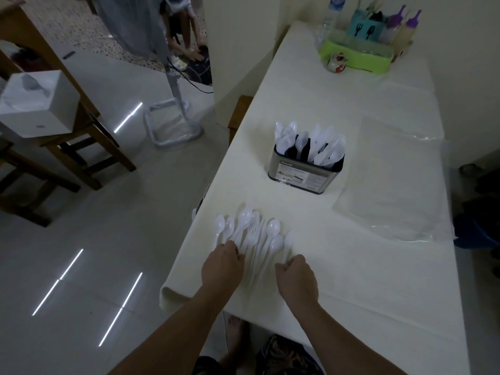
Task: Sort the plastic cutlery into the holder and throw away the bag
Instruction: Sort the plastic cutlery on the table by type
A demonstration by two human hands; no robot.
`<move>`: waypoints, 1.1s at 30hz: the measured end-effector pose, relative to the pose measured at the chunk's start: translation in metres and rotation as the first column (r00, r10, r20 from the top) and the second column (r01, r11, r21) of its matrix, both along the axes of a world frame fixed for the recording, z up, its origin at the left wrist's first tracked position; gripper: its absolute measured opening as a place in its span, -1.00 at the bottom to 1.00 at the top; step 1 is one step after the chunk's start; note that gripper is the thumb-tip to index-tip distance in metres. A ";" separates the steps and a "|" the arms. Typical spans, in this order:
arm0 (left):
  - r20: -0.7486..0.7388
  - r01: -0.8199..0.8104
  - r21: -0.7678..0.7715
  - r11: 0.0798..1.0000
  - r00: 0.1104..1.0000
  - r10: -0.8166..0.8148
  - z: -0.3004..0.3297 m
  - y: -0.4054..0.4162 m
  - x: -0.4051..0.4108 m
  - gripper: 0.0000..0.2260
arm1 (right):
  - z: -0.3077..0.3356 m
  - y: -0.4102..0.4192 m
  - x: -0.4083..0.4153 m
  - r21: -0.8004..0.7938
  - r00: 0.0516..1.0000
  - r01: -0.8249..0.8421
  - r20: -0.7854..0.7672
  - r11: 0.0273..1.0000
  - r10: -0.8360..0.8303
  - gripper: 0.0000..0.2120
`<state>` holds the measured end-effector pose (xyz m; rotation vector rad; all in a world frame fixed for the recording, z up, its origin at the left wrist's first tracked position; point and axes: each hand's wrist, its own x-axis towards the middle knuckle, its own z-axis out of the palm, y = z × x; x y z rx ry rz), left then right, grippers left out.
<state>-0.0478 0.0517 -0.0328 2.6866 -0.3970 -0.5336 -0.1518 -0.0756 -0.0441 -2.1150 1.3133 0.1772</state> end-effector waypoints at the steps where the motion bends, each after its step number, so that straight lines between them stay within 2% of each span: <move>1: 0.000 0.002 0.004 1.000 1.000 -0.002 0.000 -0.001 0.000 -0.85 | 0.001 0.002 0.002 -0.013 1.000 -0.001 0.008 1.000 0.001 -0.77; 7: -0.002 0.001 -0.006 1.000 1.000 -0.001 -0.001 0.000 0.000 -0.84 | 0.000 0.013 0.021 0.020 0.999 -0.040 -0.017 0.999 0.041 -0.67; 16: -0.009 -0.031 -0.021 0.999 0.999 0.031 -0.001 0.009 -0.004 -0.85 | 0.003 0.011 0.043 0.090 0.999 -0.022 -0.048 0.996 0.026 -0.76; 33: -0.106 -0.044 -0.227 0.973 0.994 0.021 0.009 -0.014 -0.007 -0.86 | -0.002 -0.006 0.011 0.274 0.996 -0.012 0.088 0.962 -0.013 -0.72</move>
